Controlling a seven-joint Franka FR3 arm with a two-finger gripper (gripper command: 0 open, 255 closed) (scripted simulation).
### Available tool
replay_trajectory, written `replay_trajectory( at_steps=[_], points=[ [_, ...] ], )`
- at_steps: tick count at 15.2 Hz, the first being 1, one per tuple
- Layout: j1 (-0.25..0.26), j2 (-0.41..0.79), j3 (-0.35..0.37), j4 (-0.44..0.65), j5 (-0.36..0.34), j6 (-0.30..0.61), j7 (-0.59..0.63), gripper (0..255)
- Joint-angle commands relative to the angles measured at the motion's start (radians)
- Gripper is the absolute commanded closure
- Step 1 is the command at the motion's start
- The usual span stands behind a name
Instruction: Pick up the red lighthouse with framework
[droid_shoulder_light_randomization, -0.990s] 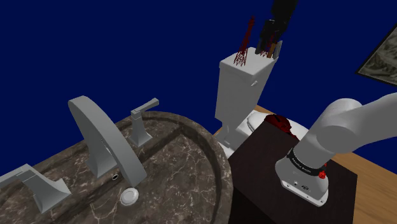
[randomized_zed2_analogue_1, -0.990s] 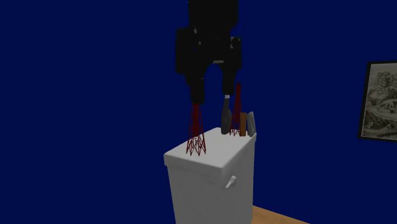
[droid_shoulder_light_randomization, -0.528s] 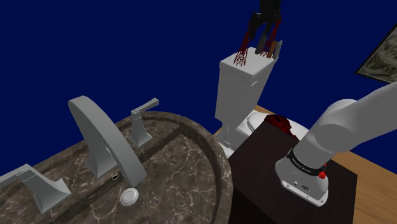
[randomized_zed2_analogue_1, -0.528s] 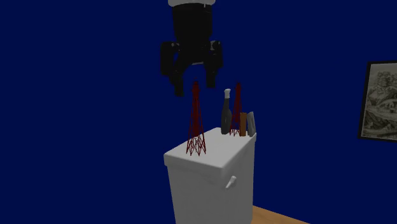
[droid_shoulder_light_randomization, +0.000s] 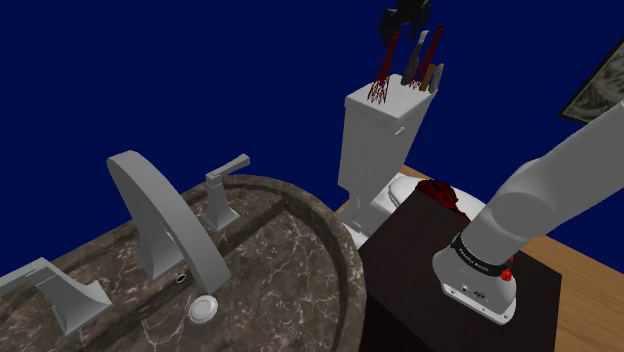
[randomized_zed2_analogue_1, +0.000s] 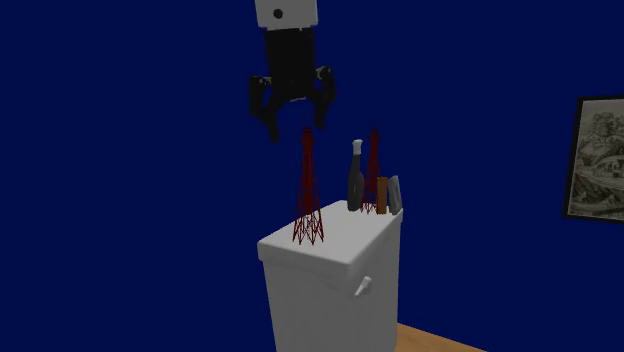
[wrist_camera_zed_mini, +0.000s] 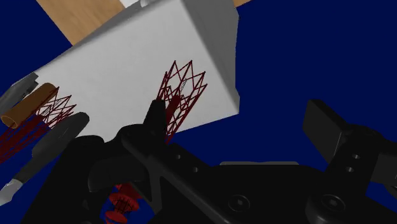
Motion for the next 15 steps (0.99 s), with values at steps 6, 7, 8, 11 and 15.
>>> replay_trajectory(
  at_steps=[6,7,8,11,15],
  points=[
    [-0.045,0.2,-0.033,0.243,-0.052,0.027,0.08,0],
    [-0.051,0.229,-0.039,0.283,-0.058,0.027,0.089,0],
    [-0.057,0.259,-0.045,0.324,-0.062,0.025,0.098,0],
    [-0.077,0.352,-0.066,0.459,-0.072,0.014,0.119,0],
    [-0.097,0.44,-0.087,0.583,-0.076,0.008,0.14,0]
  ],
)
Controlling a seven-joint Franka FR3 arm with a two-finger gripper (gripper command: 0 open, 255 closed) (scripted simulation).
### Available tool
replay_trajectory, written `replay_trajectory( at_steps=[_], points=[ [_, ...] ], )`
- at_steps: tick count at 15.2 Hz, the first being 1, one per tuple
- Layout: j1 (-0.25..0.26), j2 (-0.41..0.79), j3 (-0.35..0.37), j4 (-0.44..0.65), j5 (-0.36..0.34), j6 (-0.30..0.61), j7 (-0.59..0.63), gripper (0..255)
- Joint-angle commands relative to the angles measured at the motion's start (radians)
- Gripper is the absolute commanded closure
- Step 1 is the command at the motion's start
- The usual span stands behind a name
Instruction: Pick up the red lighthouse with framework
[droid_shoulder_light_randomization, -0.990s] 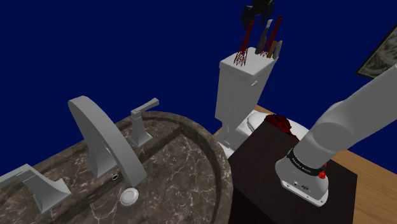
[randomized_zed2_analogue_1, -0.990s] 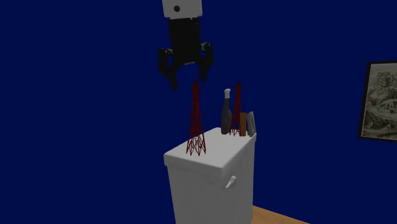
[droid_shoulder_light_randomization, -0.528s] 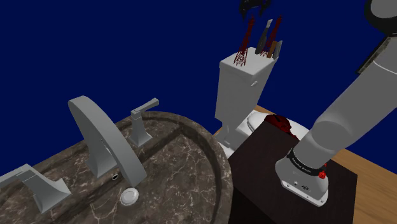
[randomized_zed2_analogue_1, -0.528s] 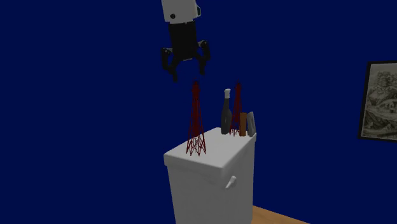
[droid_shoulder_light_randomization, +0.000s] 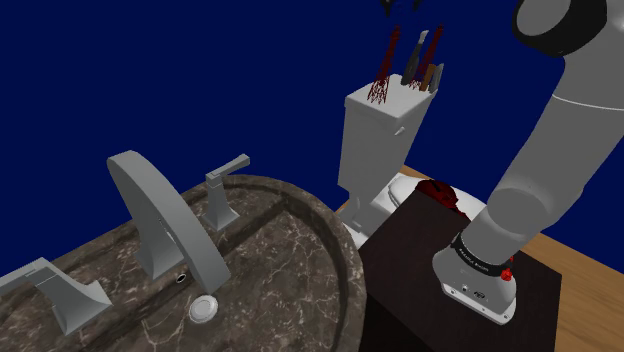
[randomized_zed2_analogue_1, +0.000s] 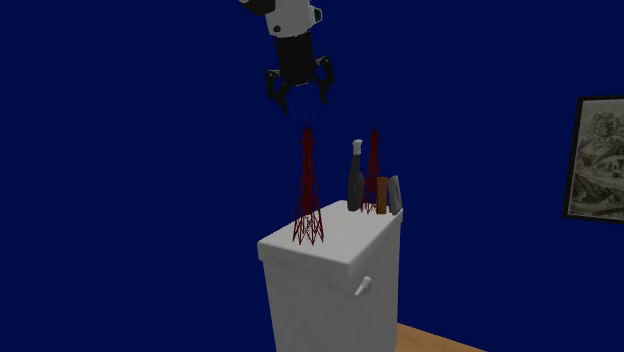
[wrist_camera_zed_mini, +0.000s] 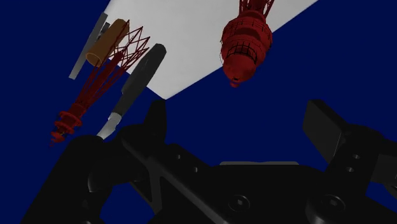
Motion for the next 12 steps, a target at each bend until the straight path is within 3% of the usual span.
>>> replay_trajectory(
  at_steps=[1,8,9,12],
  points=[
    [0.0,0.011,-0.002,-0.002,-0.005,0.015,0.016,0],
    [0.002,-0.017,-0.002,-0.114,-0.02,0.093,0.049,0],
    [0.002,-0.02,-0.002,-0.12,-0.021,0.096,0.05,255],
    [0.002,-0.021,-0.002,-0.121,-0.021,0.096,0.049,255]
  ],
)
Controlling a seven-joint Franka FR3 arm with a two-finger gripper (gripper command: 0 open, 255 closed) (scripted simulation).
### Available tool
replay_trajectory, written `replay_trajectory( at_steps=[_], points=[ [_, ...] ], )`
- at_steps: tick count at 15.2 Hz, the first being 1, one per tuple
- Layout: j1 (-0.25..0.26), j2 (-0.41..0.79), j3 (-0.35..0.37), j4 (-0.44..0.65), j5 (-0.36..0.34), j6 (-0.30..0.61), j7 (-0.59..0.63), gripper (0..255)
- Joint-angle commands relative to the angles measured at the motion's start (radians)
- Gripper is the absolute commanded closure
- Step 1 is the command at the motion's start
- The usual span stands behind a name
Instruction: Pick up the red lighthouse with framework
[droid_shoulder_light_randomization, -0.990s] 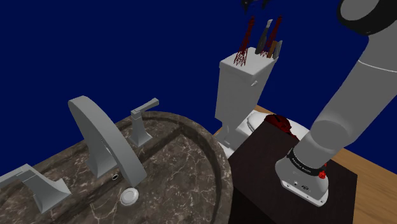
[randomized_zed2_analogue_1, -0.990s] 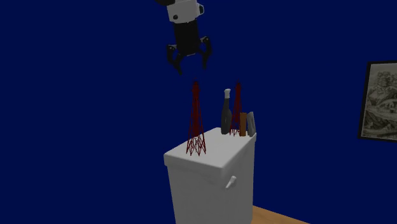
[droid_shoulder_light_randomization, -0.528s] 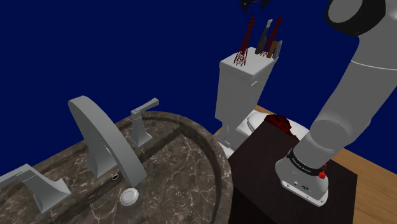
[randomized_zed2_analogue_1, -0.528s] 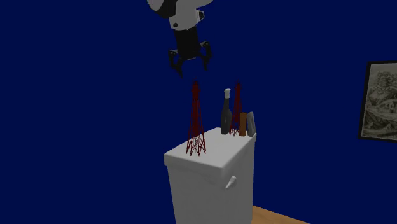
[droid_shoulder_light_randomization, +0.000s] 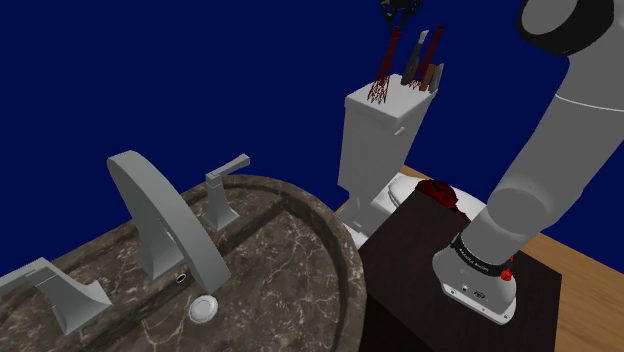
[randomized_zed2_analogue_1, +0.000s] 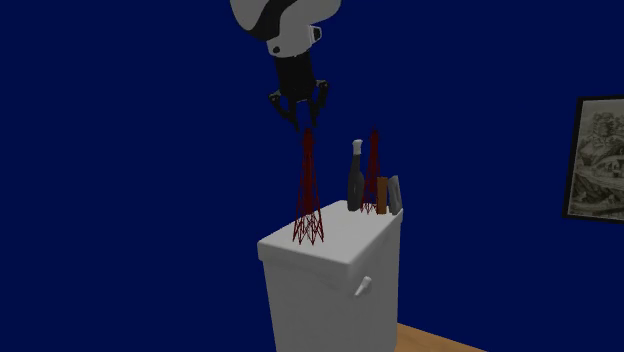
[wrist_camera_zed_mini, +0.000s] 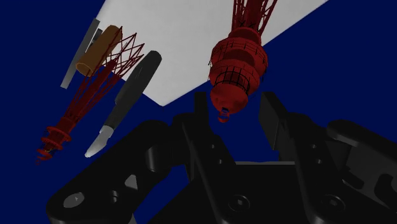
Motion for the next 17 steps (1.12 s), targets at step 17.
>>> replay_trajectory(
  at_steps=[17],
  points=[
    [-0.006,0.073,0.0,0.248,0.032,-0.165,-0.069,255]
  ],
)
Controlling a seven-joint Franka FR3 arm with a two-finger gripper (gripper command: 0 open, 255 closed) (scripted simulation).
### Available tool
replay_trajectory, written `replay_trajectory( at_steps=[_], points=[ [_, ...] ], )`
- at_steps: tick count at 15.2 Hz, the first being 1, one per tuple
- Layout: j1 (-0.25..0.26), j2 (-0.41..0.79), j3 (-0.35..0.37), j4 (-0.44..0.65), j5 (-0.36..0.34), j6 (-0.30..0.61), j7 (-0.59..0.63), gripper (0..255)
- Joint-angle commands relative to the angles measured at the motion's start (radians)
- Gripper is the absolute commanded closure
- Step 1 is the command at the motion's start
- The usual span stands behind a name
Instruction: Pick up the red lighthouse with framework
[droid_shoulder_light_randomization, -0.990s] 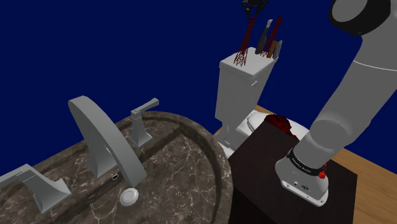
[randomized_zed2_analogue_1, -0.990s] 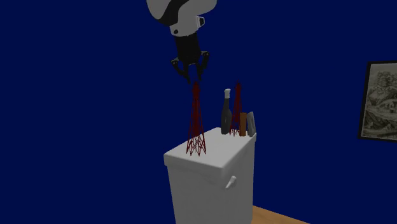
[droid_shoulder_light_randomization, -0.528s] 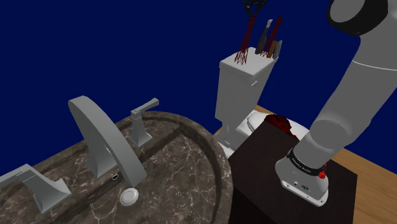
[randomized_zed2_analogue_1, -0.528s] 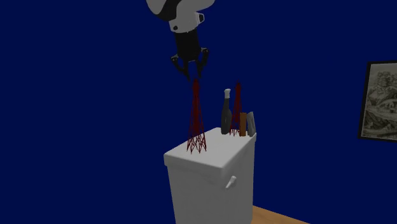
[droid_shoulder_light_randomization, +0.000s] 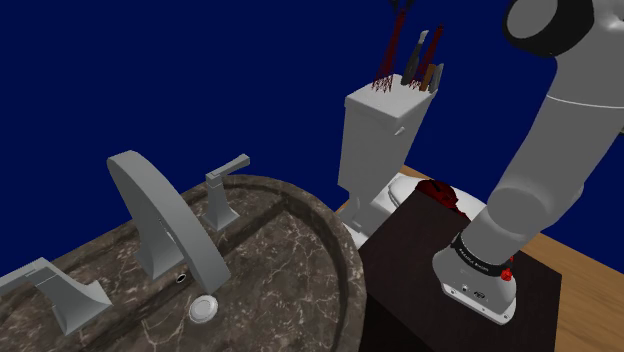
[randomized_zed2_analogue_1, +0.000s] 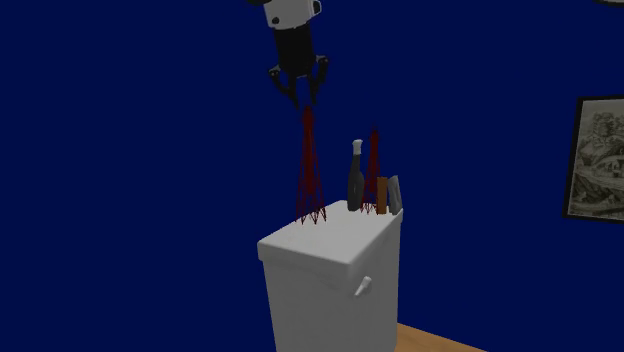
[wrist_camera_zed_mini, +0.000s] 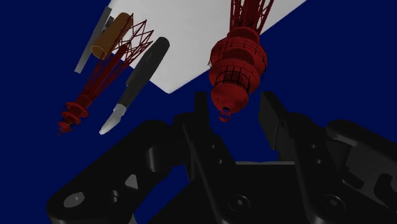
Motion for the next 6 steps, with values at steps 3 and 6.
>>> replay_trajectory(
  at_steps=[3,6],
  points=[
    [-0.005,0.044,-0.001,0.119,0.014,-0.071,-0.03,255],
    [-0.007,0.058,-0.002,0.156,0.018,-0.092,-0.038,255]
  ],
)
